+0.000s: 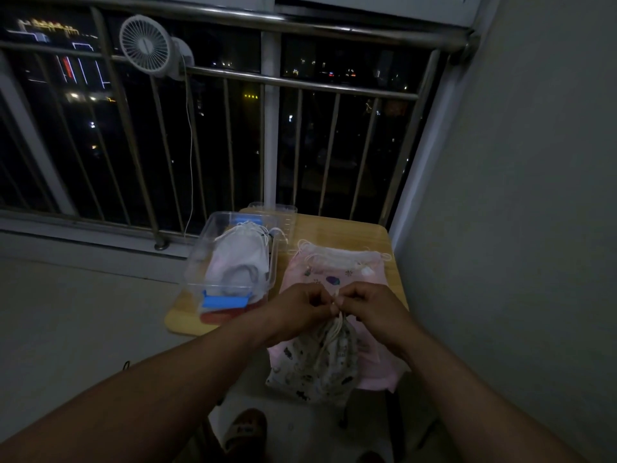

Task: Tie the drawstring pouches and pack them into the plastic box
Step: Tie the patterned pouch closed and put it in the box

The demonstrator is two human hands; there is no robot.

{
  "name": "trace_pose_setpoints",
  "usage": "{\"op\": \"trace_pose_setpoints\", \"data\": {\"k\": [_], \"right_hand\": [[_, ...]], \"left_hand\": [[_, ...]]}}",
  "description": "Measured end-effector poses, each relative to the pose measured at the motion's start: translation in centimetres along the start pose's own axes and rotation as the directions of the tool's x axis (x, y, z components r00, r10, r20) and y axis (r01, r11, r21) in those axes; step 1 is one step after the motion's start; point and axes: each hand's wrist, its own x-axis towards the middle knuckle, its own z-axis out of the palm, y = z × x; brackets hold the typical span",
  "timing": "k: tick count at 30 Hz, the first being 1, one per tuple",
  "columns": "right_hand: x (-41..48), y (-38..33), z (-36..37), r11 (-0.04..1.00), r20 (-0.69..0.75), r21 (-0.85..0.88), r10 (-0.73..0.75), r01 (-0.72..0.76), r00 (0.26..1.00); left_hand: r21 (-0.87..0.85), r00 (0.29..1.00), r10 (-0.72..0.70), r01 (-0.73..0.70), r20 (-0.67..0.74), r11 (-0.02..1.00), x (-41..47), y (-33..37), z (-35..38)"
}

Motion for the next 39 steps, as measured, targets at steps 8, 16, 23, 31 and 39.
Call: {"op": "trace_pose_setpoints", "data": {"k": [8,16,23,31,39], "right_hand": [[0.0,0.3,0.9,0.973,-0.030,-0.212,-0.098,0.090,0.995],[-0.4,0.8,1.5,0.955,-0.067,-0.233,-0.206,0.185,0.976],[-0.2,0.4,1.4,0.963,-0.080,-0.201,-0.201,0.181,0.976],[-0.5,0.4,1.4,0.980,-0.039,-0.131,-0.155,0.149,0.987],[-0.5,-0.4,0.8,0.997,0.018,0.009,-0.080,0.079,0.997]], "left_hand": [[-0.020,0.998,-0.020,0.019,-0.062,1.000,0.1,0.1,0.9],[-0.054,0.991,0.064,-0.071,-0.116,0.996,0.0,0.3,1.9],[-0.305,0.990,-0.033,-0.009,-0.134,0.952,-0.2,0.2,2.1],[-0.260,0.995,-0.101,0.091,-0.025,0.961,-0.4,-0.1,1.0],[-0.579,0.957,-0.111,0.252,0.268,0.775,-1.3,0.1,-1.0]]}}
